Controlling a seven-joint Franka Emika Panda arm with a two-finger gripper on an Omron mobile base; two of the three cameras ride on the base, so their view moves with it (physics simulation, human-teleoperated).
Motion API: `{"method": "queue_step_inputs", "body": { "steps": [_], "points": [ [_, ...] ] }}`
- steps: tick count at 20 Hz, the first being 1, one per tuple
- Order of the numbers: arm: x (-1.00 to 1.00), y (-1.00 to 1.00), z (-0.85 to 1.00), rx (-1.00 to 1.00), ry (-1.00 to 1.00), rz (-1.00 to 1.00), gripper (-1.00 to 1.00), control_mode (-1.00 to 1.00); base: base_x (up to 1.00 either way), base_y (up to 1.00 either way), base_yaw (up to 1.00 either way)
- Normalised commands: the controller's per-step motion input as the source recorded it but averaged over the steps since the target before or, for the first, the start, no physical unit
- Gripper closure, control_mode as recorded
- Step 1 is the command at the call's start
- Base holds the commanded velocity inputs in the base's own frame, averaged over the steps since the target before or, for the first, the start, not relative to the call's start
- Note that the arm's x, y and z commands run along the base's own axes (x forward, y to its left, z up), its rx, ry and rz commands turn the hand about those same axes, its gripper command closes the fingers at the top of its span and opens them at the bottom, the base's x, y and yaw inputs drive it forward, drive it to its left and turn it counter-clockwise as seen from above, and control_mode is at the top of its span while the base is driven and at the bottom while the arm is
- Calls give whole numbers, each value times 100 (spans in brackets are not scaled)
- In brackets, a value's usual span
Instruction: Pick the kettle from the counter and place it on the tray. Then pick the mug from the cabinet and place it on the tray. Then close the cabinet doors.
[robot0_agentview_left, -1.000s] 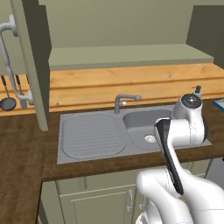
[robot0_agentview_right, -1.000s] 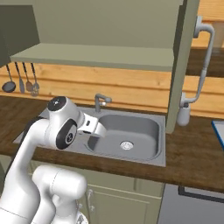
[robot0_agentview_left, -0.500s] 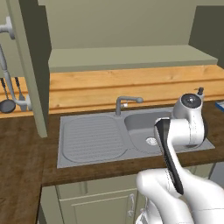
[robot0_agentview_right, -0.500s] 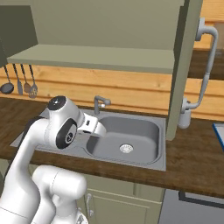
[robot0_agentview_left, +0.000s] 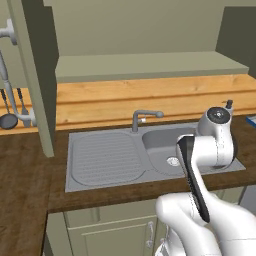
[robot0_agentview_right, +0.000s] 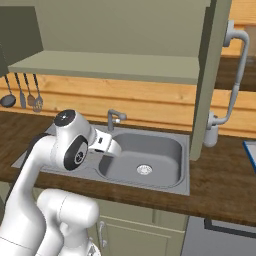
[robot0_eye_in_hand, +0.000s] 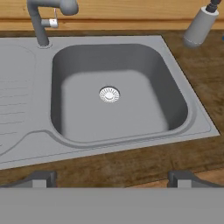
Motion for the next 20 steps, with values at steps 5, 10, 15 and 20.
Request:
{"method": "queue_step_inputs", "body": {
  "steps": [5, 10, 15, 20],
  "points": [
    [0, 0, 0, 0, 0, 0, -100, 100, -3, 0, 0],
    [-30, 0, 4, 0, -14, 0, -100, -100, 0, 0, 0],
    [-43, 1, 22, 0, -26, 17, -100, -100, 0, 0, 0],
    [-53, 15, 44, -1, -26, 36, -100, -100, 0, 0, 0]
  ]
}}
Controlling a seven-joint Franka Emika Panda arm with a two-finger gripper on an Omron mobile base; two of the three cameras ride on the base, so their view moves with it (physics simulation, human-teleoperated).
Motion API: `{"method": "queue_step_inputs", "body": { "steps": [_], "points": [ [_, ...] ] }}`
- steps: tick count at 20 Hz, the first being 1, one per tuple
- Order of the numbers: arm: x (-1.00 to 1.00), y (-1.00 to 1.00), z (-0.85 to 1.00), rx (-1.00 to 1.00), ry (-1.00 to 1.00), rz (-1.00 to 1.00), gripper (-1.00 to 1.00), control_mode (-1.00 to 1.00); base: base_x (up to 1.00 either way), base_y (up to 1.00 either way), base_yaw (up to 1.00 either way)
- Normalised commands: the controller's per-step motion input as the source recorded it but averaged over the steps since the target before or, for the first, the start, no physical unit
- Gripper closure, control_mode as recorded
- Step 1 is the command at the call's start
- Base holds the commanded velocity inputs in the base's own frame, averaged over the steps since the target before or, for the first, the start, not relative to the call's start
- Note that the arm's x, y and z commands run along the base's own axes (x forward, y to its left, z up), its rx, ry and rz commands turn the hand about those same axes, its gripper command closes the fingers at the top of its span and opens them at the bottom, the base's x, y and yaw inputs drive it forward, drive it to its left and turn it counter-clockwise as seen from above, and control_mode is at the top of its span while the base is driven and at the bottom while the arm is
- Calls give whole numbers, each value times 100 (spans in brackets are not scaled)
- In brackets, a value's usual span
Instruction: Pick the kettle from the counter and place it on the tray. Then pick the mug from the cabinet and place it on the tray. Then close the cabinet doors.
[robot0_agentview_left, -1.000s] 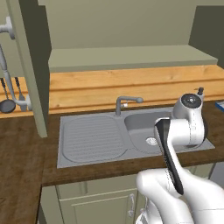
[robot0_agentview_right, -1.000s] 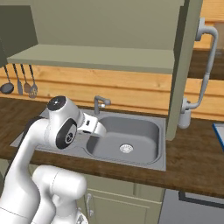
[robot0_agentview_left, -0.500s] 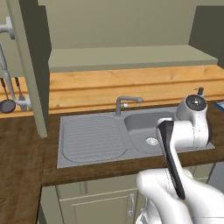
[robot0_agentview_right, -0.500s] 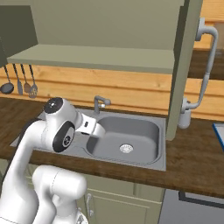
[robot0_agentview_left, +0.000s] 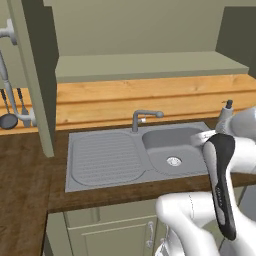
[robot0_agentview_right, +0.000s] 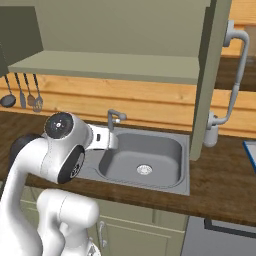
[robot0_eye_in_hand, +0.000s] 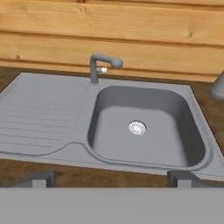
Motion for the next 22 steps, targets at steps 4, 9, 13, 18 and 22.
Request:
{"method": "queue_step_inputs", "body": {
  "steps": [4, 9, 13, 18, 22],
  "points": [
    [-49, 25, 32, -15, -20, 29, -100, -100, 0, 0, 0],
    [-45, 33, 16, -24, -7, 21, -100, -100, 0, 0, 0],
    [-46, 18, 12, -8, -3, 27, -100, -100, 0, 0, 0],
    [-43, 17, 12, -11, -6, 29, -100, -100, 0, 0, 0],
    [-38, 22, 14, -15, -3, 24, -100, -100, 0, 0, 0]
  ]
}}
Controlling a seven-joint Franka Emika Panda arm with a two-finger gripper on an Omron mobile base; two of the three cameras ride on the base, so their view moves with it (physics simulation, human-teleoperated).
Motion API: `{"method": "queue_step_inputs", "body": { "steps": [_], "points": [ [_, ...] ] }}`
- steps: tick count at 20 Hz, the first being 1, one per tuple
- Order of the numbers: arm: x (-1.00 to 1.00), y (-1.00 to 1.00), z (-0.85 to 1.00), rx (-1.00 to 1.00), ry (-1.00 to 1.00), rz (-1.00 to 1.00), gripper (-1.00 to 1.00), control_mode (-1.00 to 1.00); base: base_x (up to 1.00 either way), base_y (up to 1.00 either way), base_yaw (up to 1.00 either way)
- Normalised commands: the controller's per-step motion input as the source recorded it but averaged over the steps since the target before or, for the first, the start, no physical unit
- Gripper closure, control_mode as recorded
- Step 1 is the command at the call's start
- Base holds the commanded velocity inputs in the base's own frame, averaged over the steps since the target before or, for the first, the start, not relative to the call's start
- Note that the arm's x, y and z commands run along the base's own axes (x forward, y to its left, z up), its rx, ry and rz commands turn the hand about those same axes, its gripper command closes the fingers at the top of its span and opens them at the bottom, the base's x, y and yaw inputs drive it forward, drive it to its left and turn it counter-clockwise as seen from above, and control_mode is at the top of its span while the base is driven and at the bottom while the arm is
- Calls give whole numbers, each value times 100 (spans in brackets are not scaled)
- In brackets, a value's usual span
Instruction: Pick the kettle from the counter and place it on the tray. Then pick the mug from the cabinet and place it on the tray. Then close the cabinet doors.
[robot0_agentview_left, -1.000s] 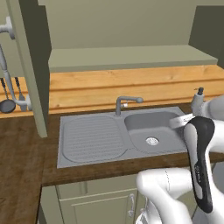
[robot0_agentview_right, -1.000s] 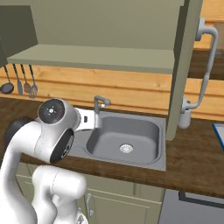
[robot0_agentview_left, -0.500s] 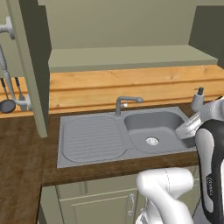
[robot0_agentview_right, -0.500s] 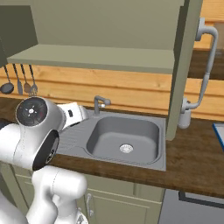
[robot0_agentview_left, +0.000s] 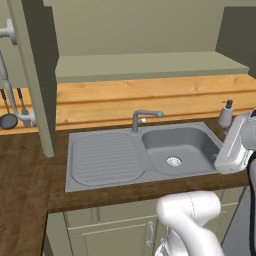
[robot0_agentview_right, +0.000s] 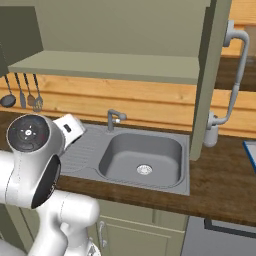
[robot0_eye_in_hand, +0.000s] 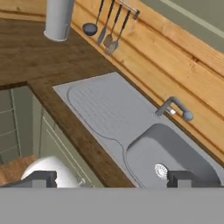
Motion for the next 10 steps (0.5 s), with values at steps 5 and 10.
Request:
{"method": "queue_step_inputs", "body": {
  "steps": [5, 10],
  "points": [
    [-33, 24, 20, -16, -10, 19, -100, -100, 0, 0, 0],
    [-26, 30, 22, -16, -11, 17, -100, -100, 0, 0, 0]
  ]
}}
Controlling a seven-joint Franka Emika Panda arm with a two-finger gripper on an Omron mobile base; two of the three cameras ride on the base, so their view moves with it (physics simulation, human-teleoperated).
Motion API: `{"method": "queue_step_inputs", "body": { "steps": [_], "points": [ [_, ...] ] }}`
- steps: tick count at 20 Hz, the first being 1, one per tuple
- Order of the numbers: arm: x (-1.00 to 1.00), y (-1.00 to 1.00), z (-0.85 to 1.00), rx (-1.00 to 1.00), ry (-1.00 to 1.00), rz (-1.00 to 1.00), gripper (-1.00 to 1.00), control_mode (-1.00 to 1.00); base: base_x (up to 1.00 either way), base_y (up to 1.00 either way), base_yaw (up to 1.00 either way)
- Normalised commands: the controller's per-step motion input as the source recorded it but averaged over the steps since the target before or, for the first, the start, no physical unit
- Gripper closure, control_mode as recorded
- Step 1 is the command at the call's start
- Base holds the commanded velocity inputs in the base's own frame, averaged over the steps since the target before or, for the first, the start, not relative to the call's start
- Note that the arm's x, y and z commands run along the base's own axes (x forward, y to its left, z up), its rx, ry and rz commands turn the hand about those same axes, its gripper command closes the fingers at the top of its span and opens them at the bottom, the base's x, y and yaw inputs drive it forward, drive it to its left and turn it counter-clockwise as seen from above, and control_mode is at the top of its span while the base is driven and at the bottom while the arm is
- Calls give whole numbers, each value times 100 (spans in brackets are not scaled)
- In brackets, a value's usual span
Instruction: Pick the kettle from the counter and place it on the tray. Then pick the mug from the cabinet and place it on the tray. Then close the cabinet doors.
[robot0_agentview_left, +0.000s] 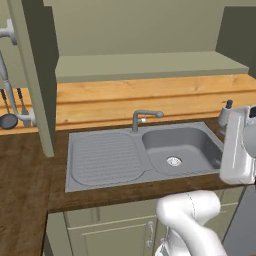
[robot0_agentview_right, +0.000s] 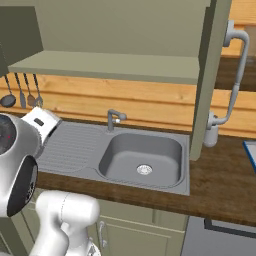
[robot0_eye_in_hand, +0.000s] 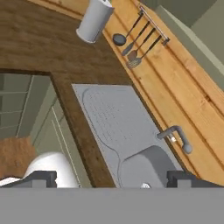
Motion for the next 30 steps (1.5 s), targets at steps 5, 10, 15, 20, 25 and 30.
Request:
{"method": "queue_step_inputs", "body": {
  "steps": [5, 10, 15, 20, 25, 30],
  "points": [
    [-40, 27, 30, -12, -24, 21, -100, -100, 0, 0, 0],
    [-26, 49, 32, -11, -16, 13, -100, -100, 0, 0, 0],
    [-18, 48, 42, -13, -6, 7, -100, -100, 0, 0, 0],
    [-13, 57, 37, -8, -2, 33, -100, -100, 0, 0, 0],
    [0, 79, 24, -14, -7, 33, -100, -100, 0, 0, 0],
    [7, 68, 6, 0, -15, 20, -100, -100, 0, 0, 0]
  ]
}}
